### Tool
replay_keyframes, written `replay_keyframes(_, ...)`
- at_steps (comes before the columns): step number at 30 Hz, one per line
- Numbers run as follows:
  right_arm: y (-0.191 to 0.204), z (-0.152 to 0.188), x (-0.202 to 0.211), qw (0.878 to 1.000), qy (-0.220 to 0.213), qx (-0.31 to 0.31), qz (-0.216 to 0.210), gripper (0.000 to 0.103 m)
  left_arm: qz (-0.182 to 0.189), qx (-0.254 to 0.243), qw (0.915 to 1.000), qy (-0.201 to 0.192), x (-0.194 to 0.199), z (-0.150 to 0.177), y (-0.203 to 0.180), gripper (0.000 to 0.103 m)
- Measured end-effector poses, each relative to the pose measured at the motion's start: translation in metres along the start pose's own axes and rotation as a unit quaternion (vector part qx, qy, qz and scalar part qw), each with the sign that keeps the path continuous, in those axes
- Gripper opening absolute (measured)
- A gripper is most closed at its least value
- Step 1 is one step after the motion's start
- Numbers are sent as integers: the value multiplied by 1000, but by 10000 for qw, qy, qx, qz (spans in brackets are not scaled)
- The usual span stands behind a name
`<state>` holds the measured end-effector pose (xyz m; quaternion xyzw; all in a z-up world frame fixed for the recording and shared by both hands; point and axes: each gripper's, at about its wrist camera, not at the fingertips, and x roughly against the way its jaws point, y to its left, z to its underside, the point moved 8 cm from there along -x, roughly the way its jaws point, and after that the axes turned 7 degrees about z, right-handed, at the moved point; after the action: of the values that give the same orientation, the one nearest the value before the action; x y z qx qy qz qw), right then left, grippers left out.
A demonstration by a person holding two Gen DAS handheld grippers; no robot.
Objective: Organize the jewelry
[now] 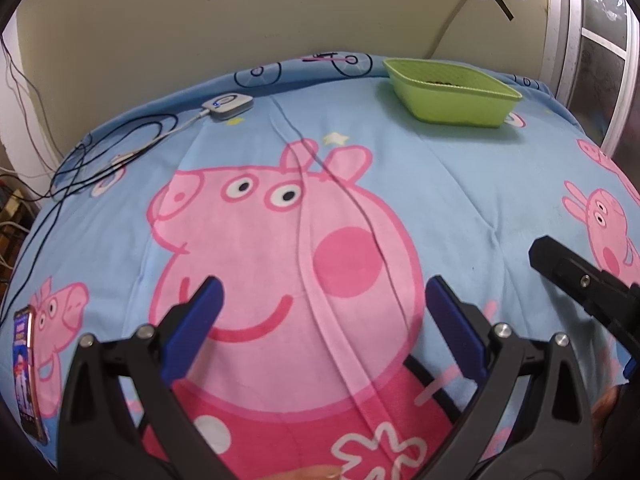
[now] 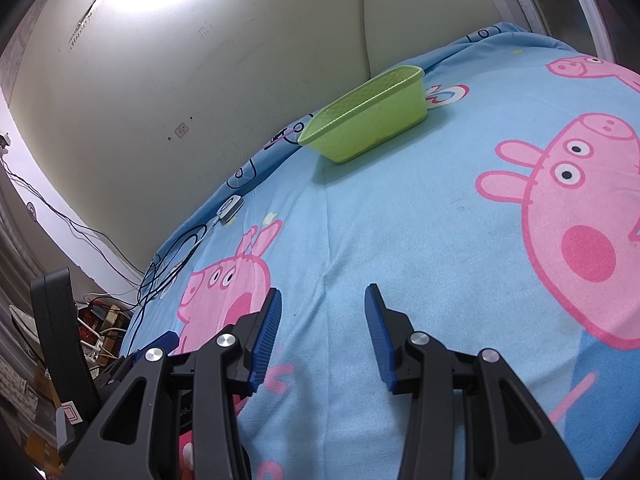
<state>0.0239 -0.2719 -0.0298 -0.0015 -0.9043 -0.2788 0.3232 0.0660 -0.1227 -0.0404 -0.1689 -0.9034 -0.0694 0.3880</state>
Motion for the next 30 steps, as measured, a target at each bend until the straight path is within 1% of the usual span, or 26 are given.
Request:
replay_keyframes(16,0,2,2,9999,-14,-117,-4,22,-28,-141,9998,126,-5,2,-6,97)
replay_keyframes(30,-1,2,2,9999,-14,-119,-6,23,-39,-137,9998,129,-5,3,-7,97)
